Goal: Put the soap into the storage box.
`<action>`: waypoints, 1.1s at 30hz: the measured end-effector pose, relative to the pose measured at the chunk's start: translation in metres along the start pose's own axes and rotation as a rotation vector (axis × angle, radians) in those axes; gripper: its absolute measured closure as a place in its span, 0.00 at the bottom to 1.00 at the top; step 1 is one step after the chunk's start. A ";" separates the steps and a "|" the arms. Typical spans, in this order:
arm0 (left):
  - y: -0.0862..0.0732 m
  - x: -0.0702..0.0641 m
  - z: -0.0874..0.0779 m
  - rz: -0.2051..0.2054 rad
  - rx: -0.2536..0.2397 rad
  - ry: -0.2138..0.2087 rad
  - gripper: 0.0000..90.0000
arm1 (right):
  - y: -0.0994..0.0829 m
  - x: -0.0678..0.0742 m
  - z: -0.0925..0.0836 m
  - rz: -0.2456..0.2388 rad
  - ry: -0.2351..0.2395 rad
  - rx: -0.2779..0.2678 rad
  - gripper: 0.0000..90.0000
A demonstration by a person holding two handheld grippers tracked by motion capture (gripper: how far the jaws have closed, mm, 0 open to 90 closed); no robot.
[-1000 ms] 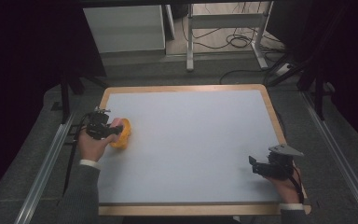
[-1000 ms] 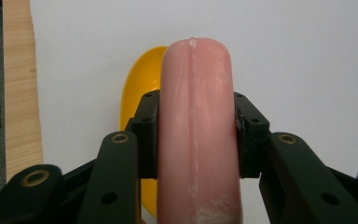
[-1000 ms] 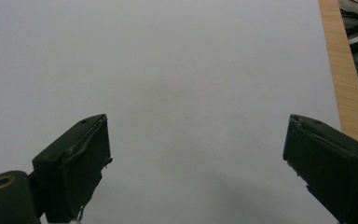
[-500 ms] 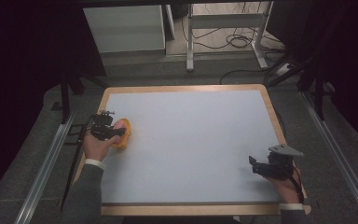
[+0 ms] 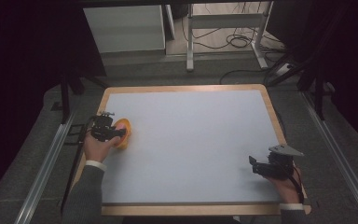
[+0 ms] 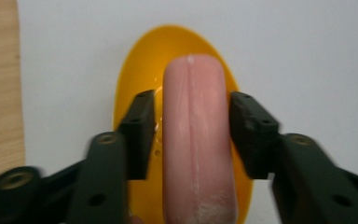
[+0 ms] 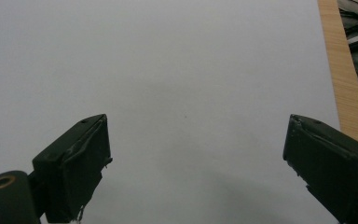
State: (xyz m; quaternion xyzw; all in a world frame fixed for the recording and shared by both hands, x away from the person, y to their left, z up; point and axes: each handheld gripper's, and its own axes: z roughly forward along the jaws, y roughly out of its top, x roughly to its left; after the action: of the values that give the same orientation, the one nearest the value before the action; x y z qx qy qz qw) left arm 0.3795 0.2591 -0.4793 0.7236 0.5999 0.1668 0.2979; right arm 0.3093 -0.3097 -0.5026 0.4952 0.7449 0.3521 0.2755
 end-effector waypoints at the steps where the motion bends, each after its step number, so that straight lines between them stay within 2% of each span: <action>1: 0.000 0.000 -0.003 0.003 -0.007 0.001 0.45 | 0.000 0.000 0.000 0.000 0.000 -0.001 0.08; 4: -0.001 0.001 -0.012 0.012 -0.045 -0.006 0.36 | 0.000 0.000 0.000 0.002 -0.002 -0.003 0.08; 6: -0.003 -0.001 -0.019 0.018 -0.074 -0.027 0.35 | 0.000 -0.001 0.000 0.003 -0.003 -0.002 0.08; 9: -0.007 -0.006 -0.027 0.046 -0.091 -0.055 0.32 | 0.000 0.000 0.000 0.003 -0.004 -0.002 0.08; 19: -0.034 -0.027 -0.047 0.125 -0.139 -0.160 0.31 | 0.001 0.001 -0.002 -0.004 0.001 -0.010 0.08; 23: -0.049 -0.030 -0.052 0.120 -0.151 -0.199 0.31 | 0.001 0.001 -0.002 -0.004 0.001 -0.013 0.08; 33: -0.088 -0.025 -0.048 0.092 -0.134 -0.226 0.31 | 0.002 0.002 -0.004 -0.008 0.004 -0.021 0.08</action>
State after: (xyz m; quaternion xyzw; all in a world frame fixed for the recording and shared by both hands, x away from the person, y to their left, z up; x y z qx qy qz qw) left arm 0.2775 0.2555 -0.4952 0.7430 0.5162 0.1375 0.4032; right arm 0.3067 -0.3086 -0.4993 0.4886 0.7438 0.3597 0.2805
